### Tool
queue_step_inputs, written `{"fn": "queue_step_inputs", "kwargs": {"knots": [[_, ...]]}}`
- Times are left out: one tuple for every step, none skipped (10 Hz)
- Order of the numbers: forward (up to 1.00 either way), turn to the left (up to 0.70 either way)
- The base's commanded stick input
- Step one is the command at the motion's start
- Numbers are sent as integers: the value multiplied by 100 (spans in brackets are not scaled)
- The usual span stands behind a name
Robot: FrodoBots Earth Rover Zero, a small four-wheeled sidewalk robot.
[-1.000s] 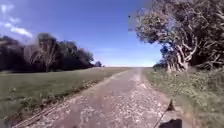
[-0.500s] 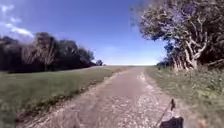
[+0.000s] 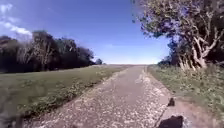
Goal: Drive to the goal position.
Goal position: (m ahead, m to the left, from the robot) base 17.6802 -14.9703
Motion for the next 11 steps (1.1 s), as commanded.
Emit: {"fn": "queue_step_inputs", "kwargs": {"knots": [[100, -8], [100, 0], [100, 0], [100, 0], [100, 2], [100, 0], [100, 0], [100, 0], [100, -39], [100, -37], [100, 0]]}}
